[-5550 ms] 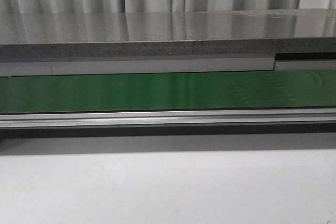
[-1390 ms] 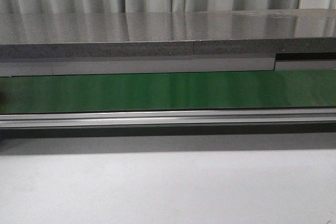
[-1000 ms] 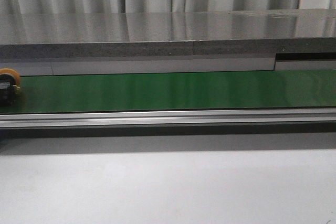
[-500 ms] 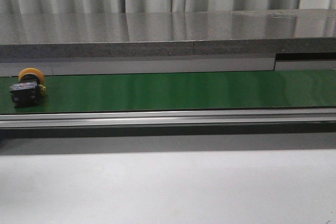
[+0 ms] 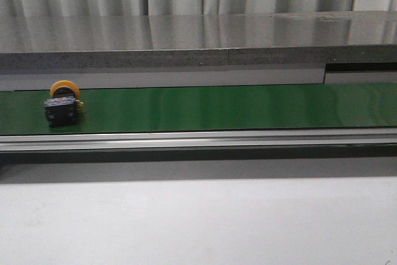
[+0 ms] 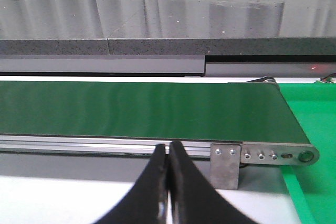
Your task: Move button from left to right
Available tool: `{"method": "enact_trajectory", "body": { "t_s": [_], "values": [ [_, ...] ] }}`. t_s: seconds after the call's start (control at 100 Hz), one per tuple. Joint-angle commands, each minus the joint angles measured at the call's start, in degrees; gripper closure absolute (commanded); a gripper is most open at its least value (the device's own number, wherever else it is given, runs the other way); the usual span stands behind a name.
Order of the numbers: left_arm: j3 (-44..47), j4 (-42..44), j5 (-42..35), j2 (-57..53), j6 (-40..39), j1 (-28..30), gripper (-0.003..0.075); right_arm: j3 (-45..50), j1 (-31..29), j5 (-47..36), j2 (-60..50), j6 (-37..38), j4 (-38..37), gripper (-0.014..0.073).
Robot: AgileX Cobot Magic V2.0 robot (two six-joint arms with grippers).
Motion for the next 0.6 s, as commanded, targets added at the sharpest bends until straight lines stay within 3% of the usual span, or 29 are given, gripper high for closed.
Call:
{"method": "enact_trajectory", "body": {
  "t_s": [0.0, 0.44, 0.59],
  "values": [
    [0.6, -0.9, -5.5, -3.2, -0.2, -0.5, 0.0184, -0.9, -0.2, -4.7, -1.2, 0.0, -0.5, 0.0661],
    [4.7, -0.9, -5.1, -10.6, -0.2, -0.5, 0.0190, -0.9, -0.2, -4.7, -1.2, 0.0, -0.5, 0.0661],
    [4.7, -0.9, -4.8, -10.6, -0.2, -0.5, 0.0275, -0.9, -0.2, -4.7, -1.2, 0.0, -0.5, 0.0661]
  ]
}}
